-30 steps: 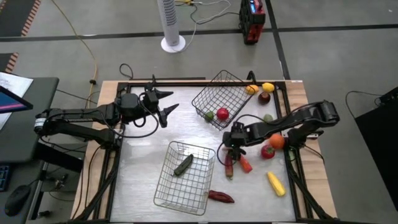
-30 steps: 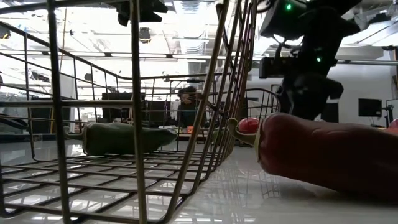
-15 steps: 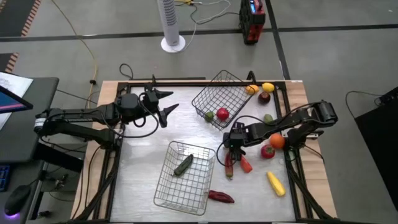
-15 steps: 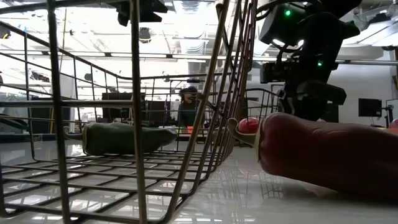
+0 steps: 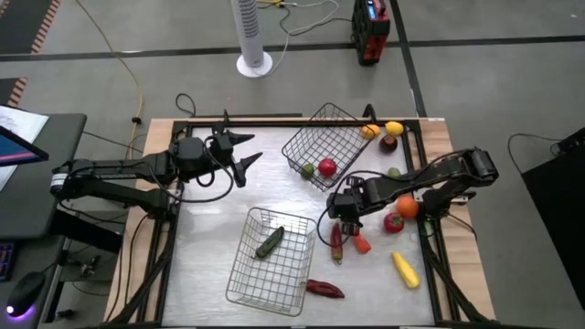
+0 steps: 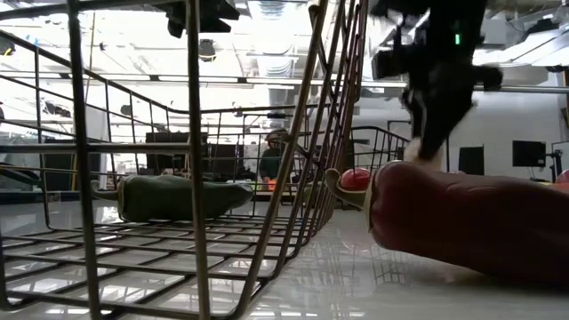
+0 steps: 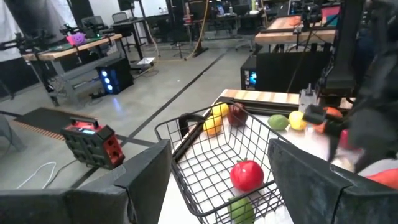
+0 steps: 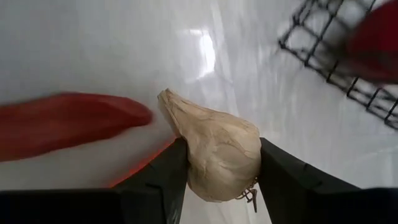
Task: Sort produce into baskets
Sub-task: Put the white garlic into the gold wire basket
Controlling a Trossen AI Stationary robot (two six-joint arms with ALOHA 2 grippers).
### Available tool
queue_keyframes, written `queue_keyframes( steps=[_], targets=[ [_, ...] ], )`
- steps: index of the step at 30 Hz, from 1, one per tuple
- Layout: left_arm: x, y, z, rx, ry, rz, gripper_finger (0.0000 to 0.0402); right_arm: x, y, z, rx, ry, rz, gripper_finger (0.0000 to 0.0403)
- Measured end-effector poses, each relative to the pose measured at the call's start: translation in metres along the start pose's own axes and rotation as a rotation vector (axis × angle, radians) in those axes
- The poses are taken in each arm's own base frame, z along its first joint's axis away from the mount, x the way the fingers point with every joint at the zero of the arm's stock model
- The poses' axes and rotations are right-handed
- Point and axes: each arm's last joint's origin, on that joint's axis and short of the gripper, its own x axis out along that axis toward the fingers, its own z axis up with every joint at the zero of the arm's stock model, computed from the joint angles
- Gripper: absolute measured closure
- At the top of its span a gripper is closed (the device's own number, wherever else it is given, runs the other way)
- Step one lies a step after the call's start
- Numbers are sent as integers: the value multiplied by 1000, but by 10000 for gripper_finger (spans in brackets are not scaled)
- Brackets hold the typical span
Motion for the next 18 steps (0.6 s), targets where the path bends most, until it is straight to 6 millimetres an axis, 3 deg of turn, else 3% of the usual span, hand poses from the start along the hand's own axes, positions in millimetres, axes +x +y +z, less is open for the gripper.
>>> queue_keyframes(
  steps=[10, 18],
  targets=[
    [0, 0, 0, -1, 0, 0, 146, -74, 28, 31, -39, -204, 67, 203],
    [0, 0, 0, -6, -3, 0, 146, -83, 43, 55, -66, -448, 100, 183]
  ],
)
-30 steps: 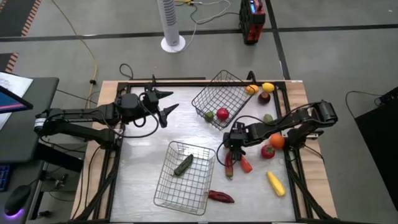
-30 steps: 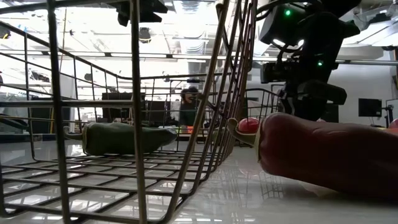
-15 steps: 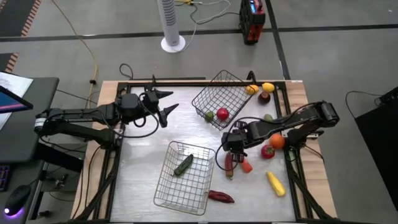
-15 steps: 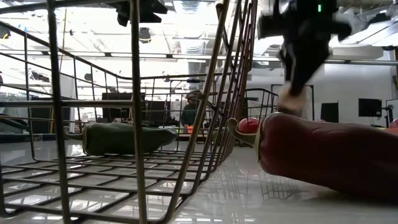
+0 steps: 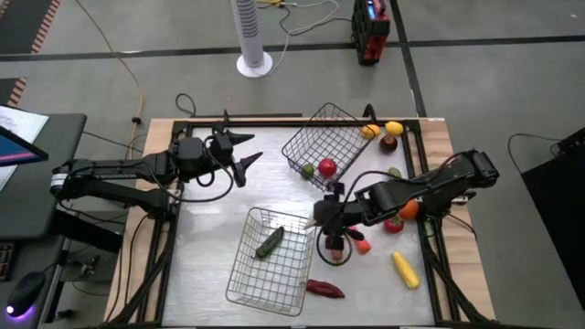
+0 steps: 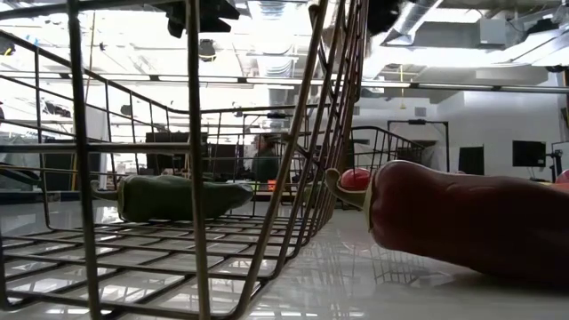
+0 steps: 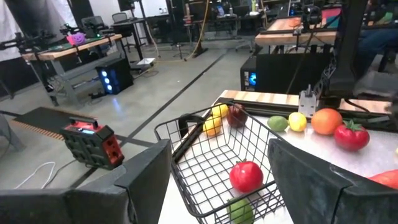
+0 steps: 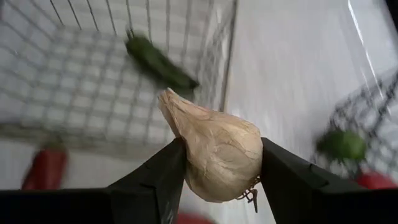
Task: Sort produce into baskets
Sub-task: Put the white garlic into the gold wire basket, then put the orange carrot into the gold basket
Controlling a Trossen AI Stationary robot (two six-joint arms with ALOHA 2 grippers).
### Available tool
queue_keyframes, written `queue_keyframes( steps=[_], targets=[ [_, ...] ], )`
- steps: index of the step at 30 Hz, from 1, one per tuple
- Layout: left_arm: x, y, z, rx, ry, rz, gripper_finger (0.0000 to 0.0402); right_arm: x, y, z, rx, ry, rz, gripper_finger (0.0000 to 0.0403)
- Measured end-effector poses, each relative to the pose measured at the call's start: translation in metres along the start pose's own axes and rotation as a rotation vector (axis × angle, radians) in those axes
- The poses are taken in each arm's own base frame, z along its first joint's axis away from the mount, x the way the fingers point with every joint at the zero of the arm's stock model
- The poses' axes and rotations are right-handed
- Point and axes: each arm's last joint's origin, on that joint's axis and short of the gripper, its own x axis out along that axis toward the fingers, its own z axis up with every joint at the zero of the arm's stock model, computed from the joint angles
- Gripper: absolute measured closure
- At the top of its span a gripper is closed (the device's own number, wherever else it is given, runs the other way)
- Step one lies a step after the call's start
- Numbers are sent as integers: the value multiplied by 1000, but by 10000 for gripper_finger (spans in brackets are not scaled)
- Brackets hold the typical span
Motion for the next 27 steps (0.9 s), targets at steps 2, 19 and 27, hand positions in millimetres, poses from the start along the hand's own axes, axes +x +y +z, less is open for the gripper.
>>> queue_keyframes(
  steps=[2, 19, 27],
  targets=[
    [0, 0, 0, 0, 0, 0, 146, 9, 4, 4, -21, -33, 10, 173],
    [0, 0, -1, -3, 3, 0, 146, 10, 6, -14, 70, 175, 85, 106],
    [0, 0, -1, -6, 4, 0, 146, 1, 26, -47, 199, 395, 17, 106]
  ],
)
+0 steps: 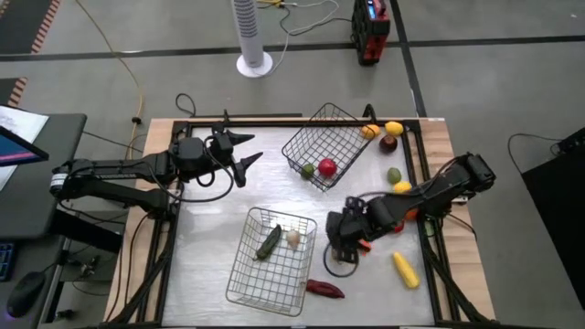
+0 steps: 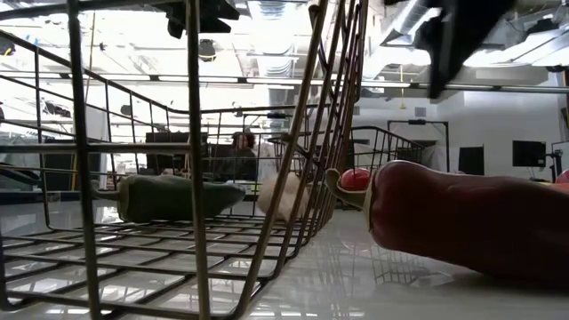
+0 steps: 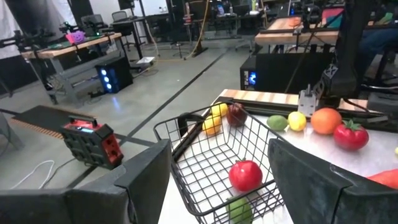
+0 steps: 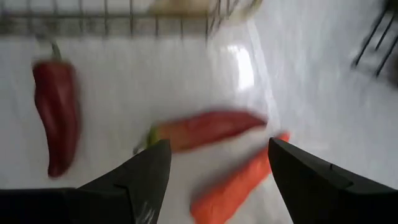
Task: Sort produce into baskets
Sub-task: Put the orange carrot into the gold basket
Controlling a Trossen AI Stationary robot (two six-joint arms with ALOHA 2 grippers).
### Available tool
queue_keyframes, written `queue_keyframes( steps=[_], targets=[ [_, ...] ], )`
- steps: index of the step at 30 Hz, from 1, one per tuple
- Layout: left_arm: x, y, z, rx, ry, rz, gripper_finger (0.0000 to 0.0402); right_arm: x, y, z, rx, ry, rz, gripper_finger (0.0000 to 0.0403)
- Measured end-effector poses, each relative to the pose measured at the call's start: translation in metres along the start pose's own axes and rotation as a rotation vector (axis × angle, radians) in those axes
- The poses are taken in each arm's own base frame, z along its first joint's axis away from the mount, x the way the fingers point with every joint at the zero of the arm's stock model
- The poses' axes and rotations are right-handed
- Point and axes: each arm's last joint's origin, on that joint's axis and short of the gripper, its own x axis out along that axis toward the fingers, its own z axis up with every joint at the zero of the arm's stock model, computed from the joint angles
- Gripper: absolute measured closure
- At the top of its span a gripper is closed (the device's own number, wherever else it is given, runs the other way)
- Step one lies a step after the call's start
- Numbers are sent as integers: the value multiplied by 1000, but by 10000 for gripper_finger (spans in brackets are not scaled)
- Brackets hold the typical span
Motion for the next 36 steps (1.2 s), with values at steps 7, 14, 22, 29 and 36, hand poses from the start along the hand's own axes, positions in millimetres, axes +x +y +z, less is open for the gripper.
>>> queue_keyframes(
  steps=[7, 14, 22, 29, 36],
  targets=[
    [0, 0, 0, -23, 0, -3, 146, 30, -10, -34, 119, 168, -126, 106],
    [0, -1, 0, -45, 0, -36, 146, 62, -19, -54, 241, 290, -55, 106],
    [0, -1, 0, -44, 0, -36, 146, 77, -22, -63, 291, 311, -14, 106],
    [0, -1, 0, -46, 0, -36, 146, 87, -27, -67, 302, 306, -11, 123],
    [0, -1, 0, -48, 0, -35, 146, 91, -28, -71, 283, 322, 19, 190]
  ],
)
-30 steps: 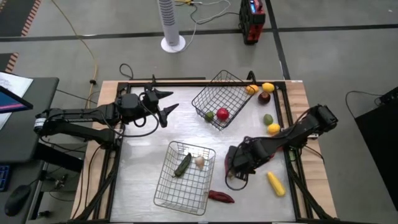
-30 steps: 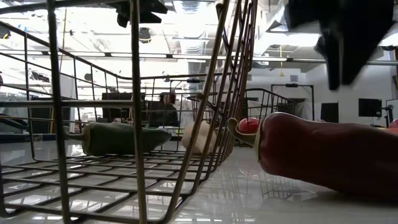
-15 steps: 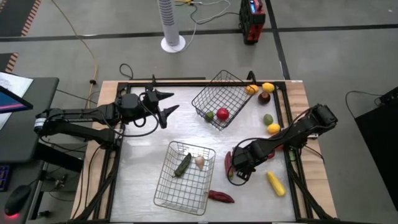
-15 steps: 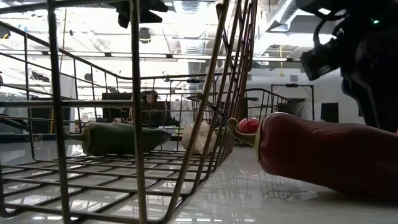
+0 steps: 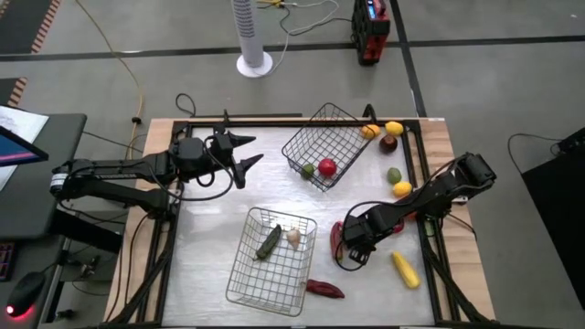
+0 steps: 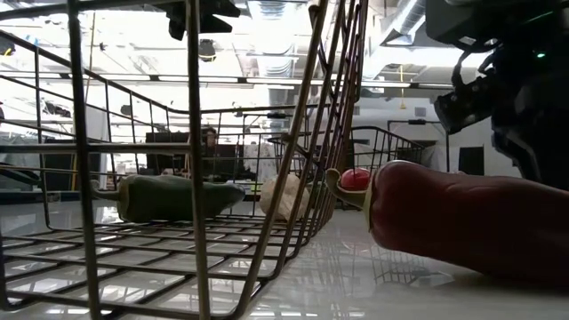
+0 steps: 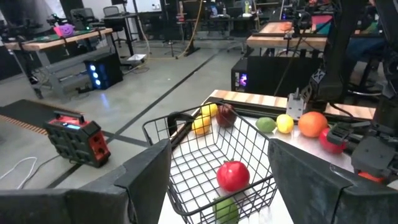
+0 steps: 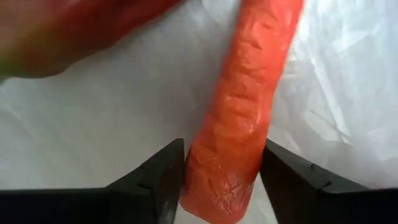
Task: Sort produce into baskets
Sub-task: Put the orange carrot into the gold basket
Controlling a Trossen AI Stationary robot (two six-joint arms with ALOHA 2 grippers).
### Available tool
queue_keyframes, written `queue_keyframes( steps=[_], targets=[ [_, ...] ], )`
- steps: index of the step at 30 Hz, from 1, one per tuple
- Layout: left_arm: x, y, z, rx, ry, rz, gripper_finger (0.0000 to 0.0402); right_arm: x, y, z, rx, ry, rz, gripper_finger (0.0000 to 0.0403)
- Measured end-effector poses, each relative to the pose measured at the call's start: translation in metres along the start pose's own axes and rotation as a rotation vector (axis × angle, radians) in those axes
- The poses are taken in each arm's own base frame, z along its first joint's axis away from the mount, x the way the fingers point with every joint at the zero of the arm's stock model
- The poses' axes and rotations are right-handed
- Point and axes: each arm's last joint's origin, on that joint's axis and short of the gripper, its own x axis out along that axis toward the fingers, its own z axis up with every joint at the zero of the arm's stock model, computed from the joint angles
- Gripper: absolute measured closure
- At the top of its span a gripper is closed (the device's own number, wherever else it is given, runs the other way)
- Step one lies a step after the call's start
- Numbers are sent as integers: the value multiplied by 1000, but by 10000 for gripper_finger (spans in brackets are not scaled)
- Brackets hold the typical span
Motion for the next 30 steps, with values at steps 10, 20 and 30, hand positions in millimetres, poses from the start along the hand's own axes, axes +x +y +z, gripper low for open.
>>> queue_keyframes(
  steps=[10, 20, 30],
  targets=[
    [0, 0, 0, 0, 0, 0, 146, -11, -3, -1, -26, 90, -22, 240],
    [0, 0, 0, -4, 0, 0, 146, -100, 10, 9, -94, -14, 23, 222],
    [0, 0, 0, -6, -2, 1, 145, -154, 54, 39, -423, -471, 362, 209]
  ],
)
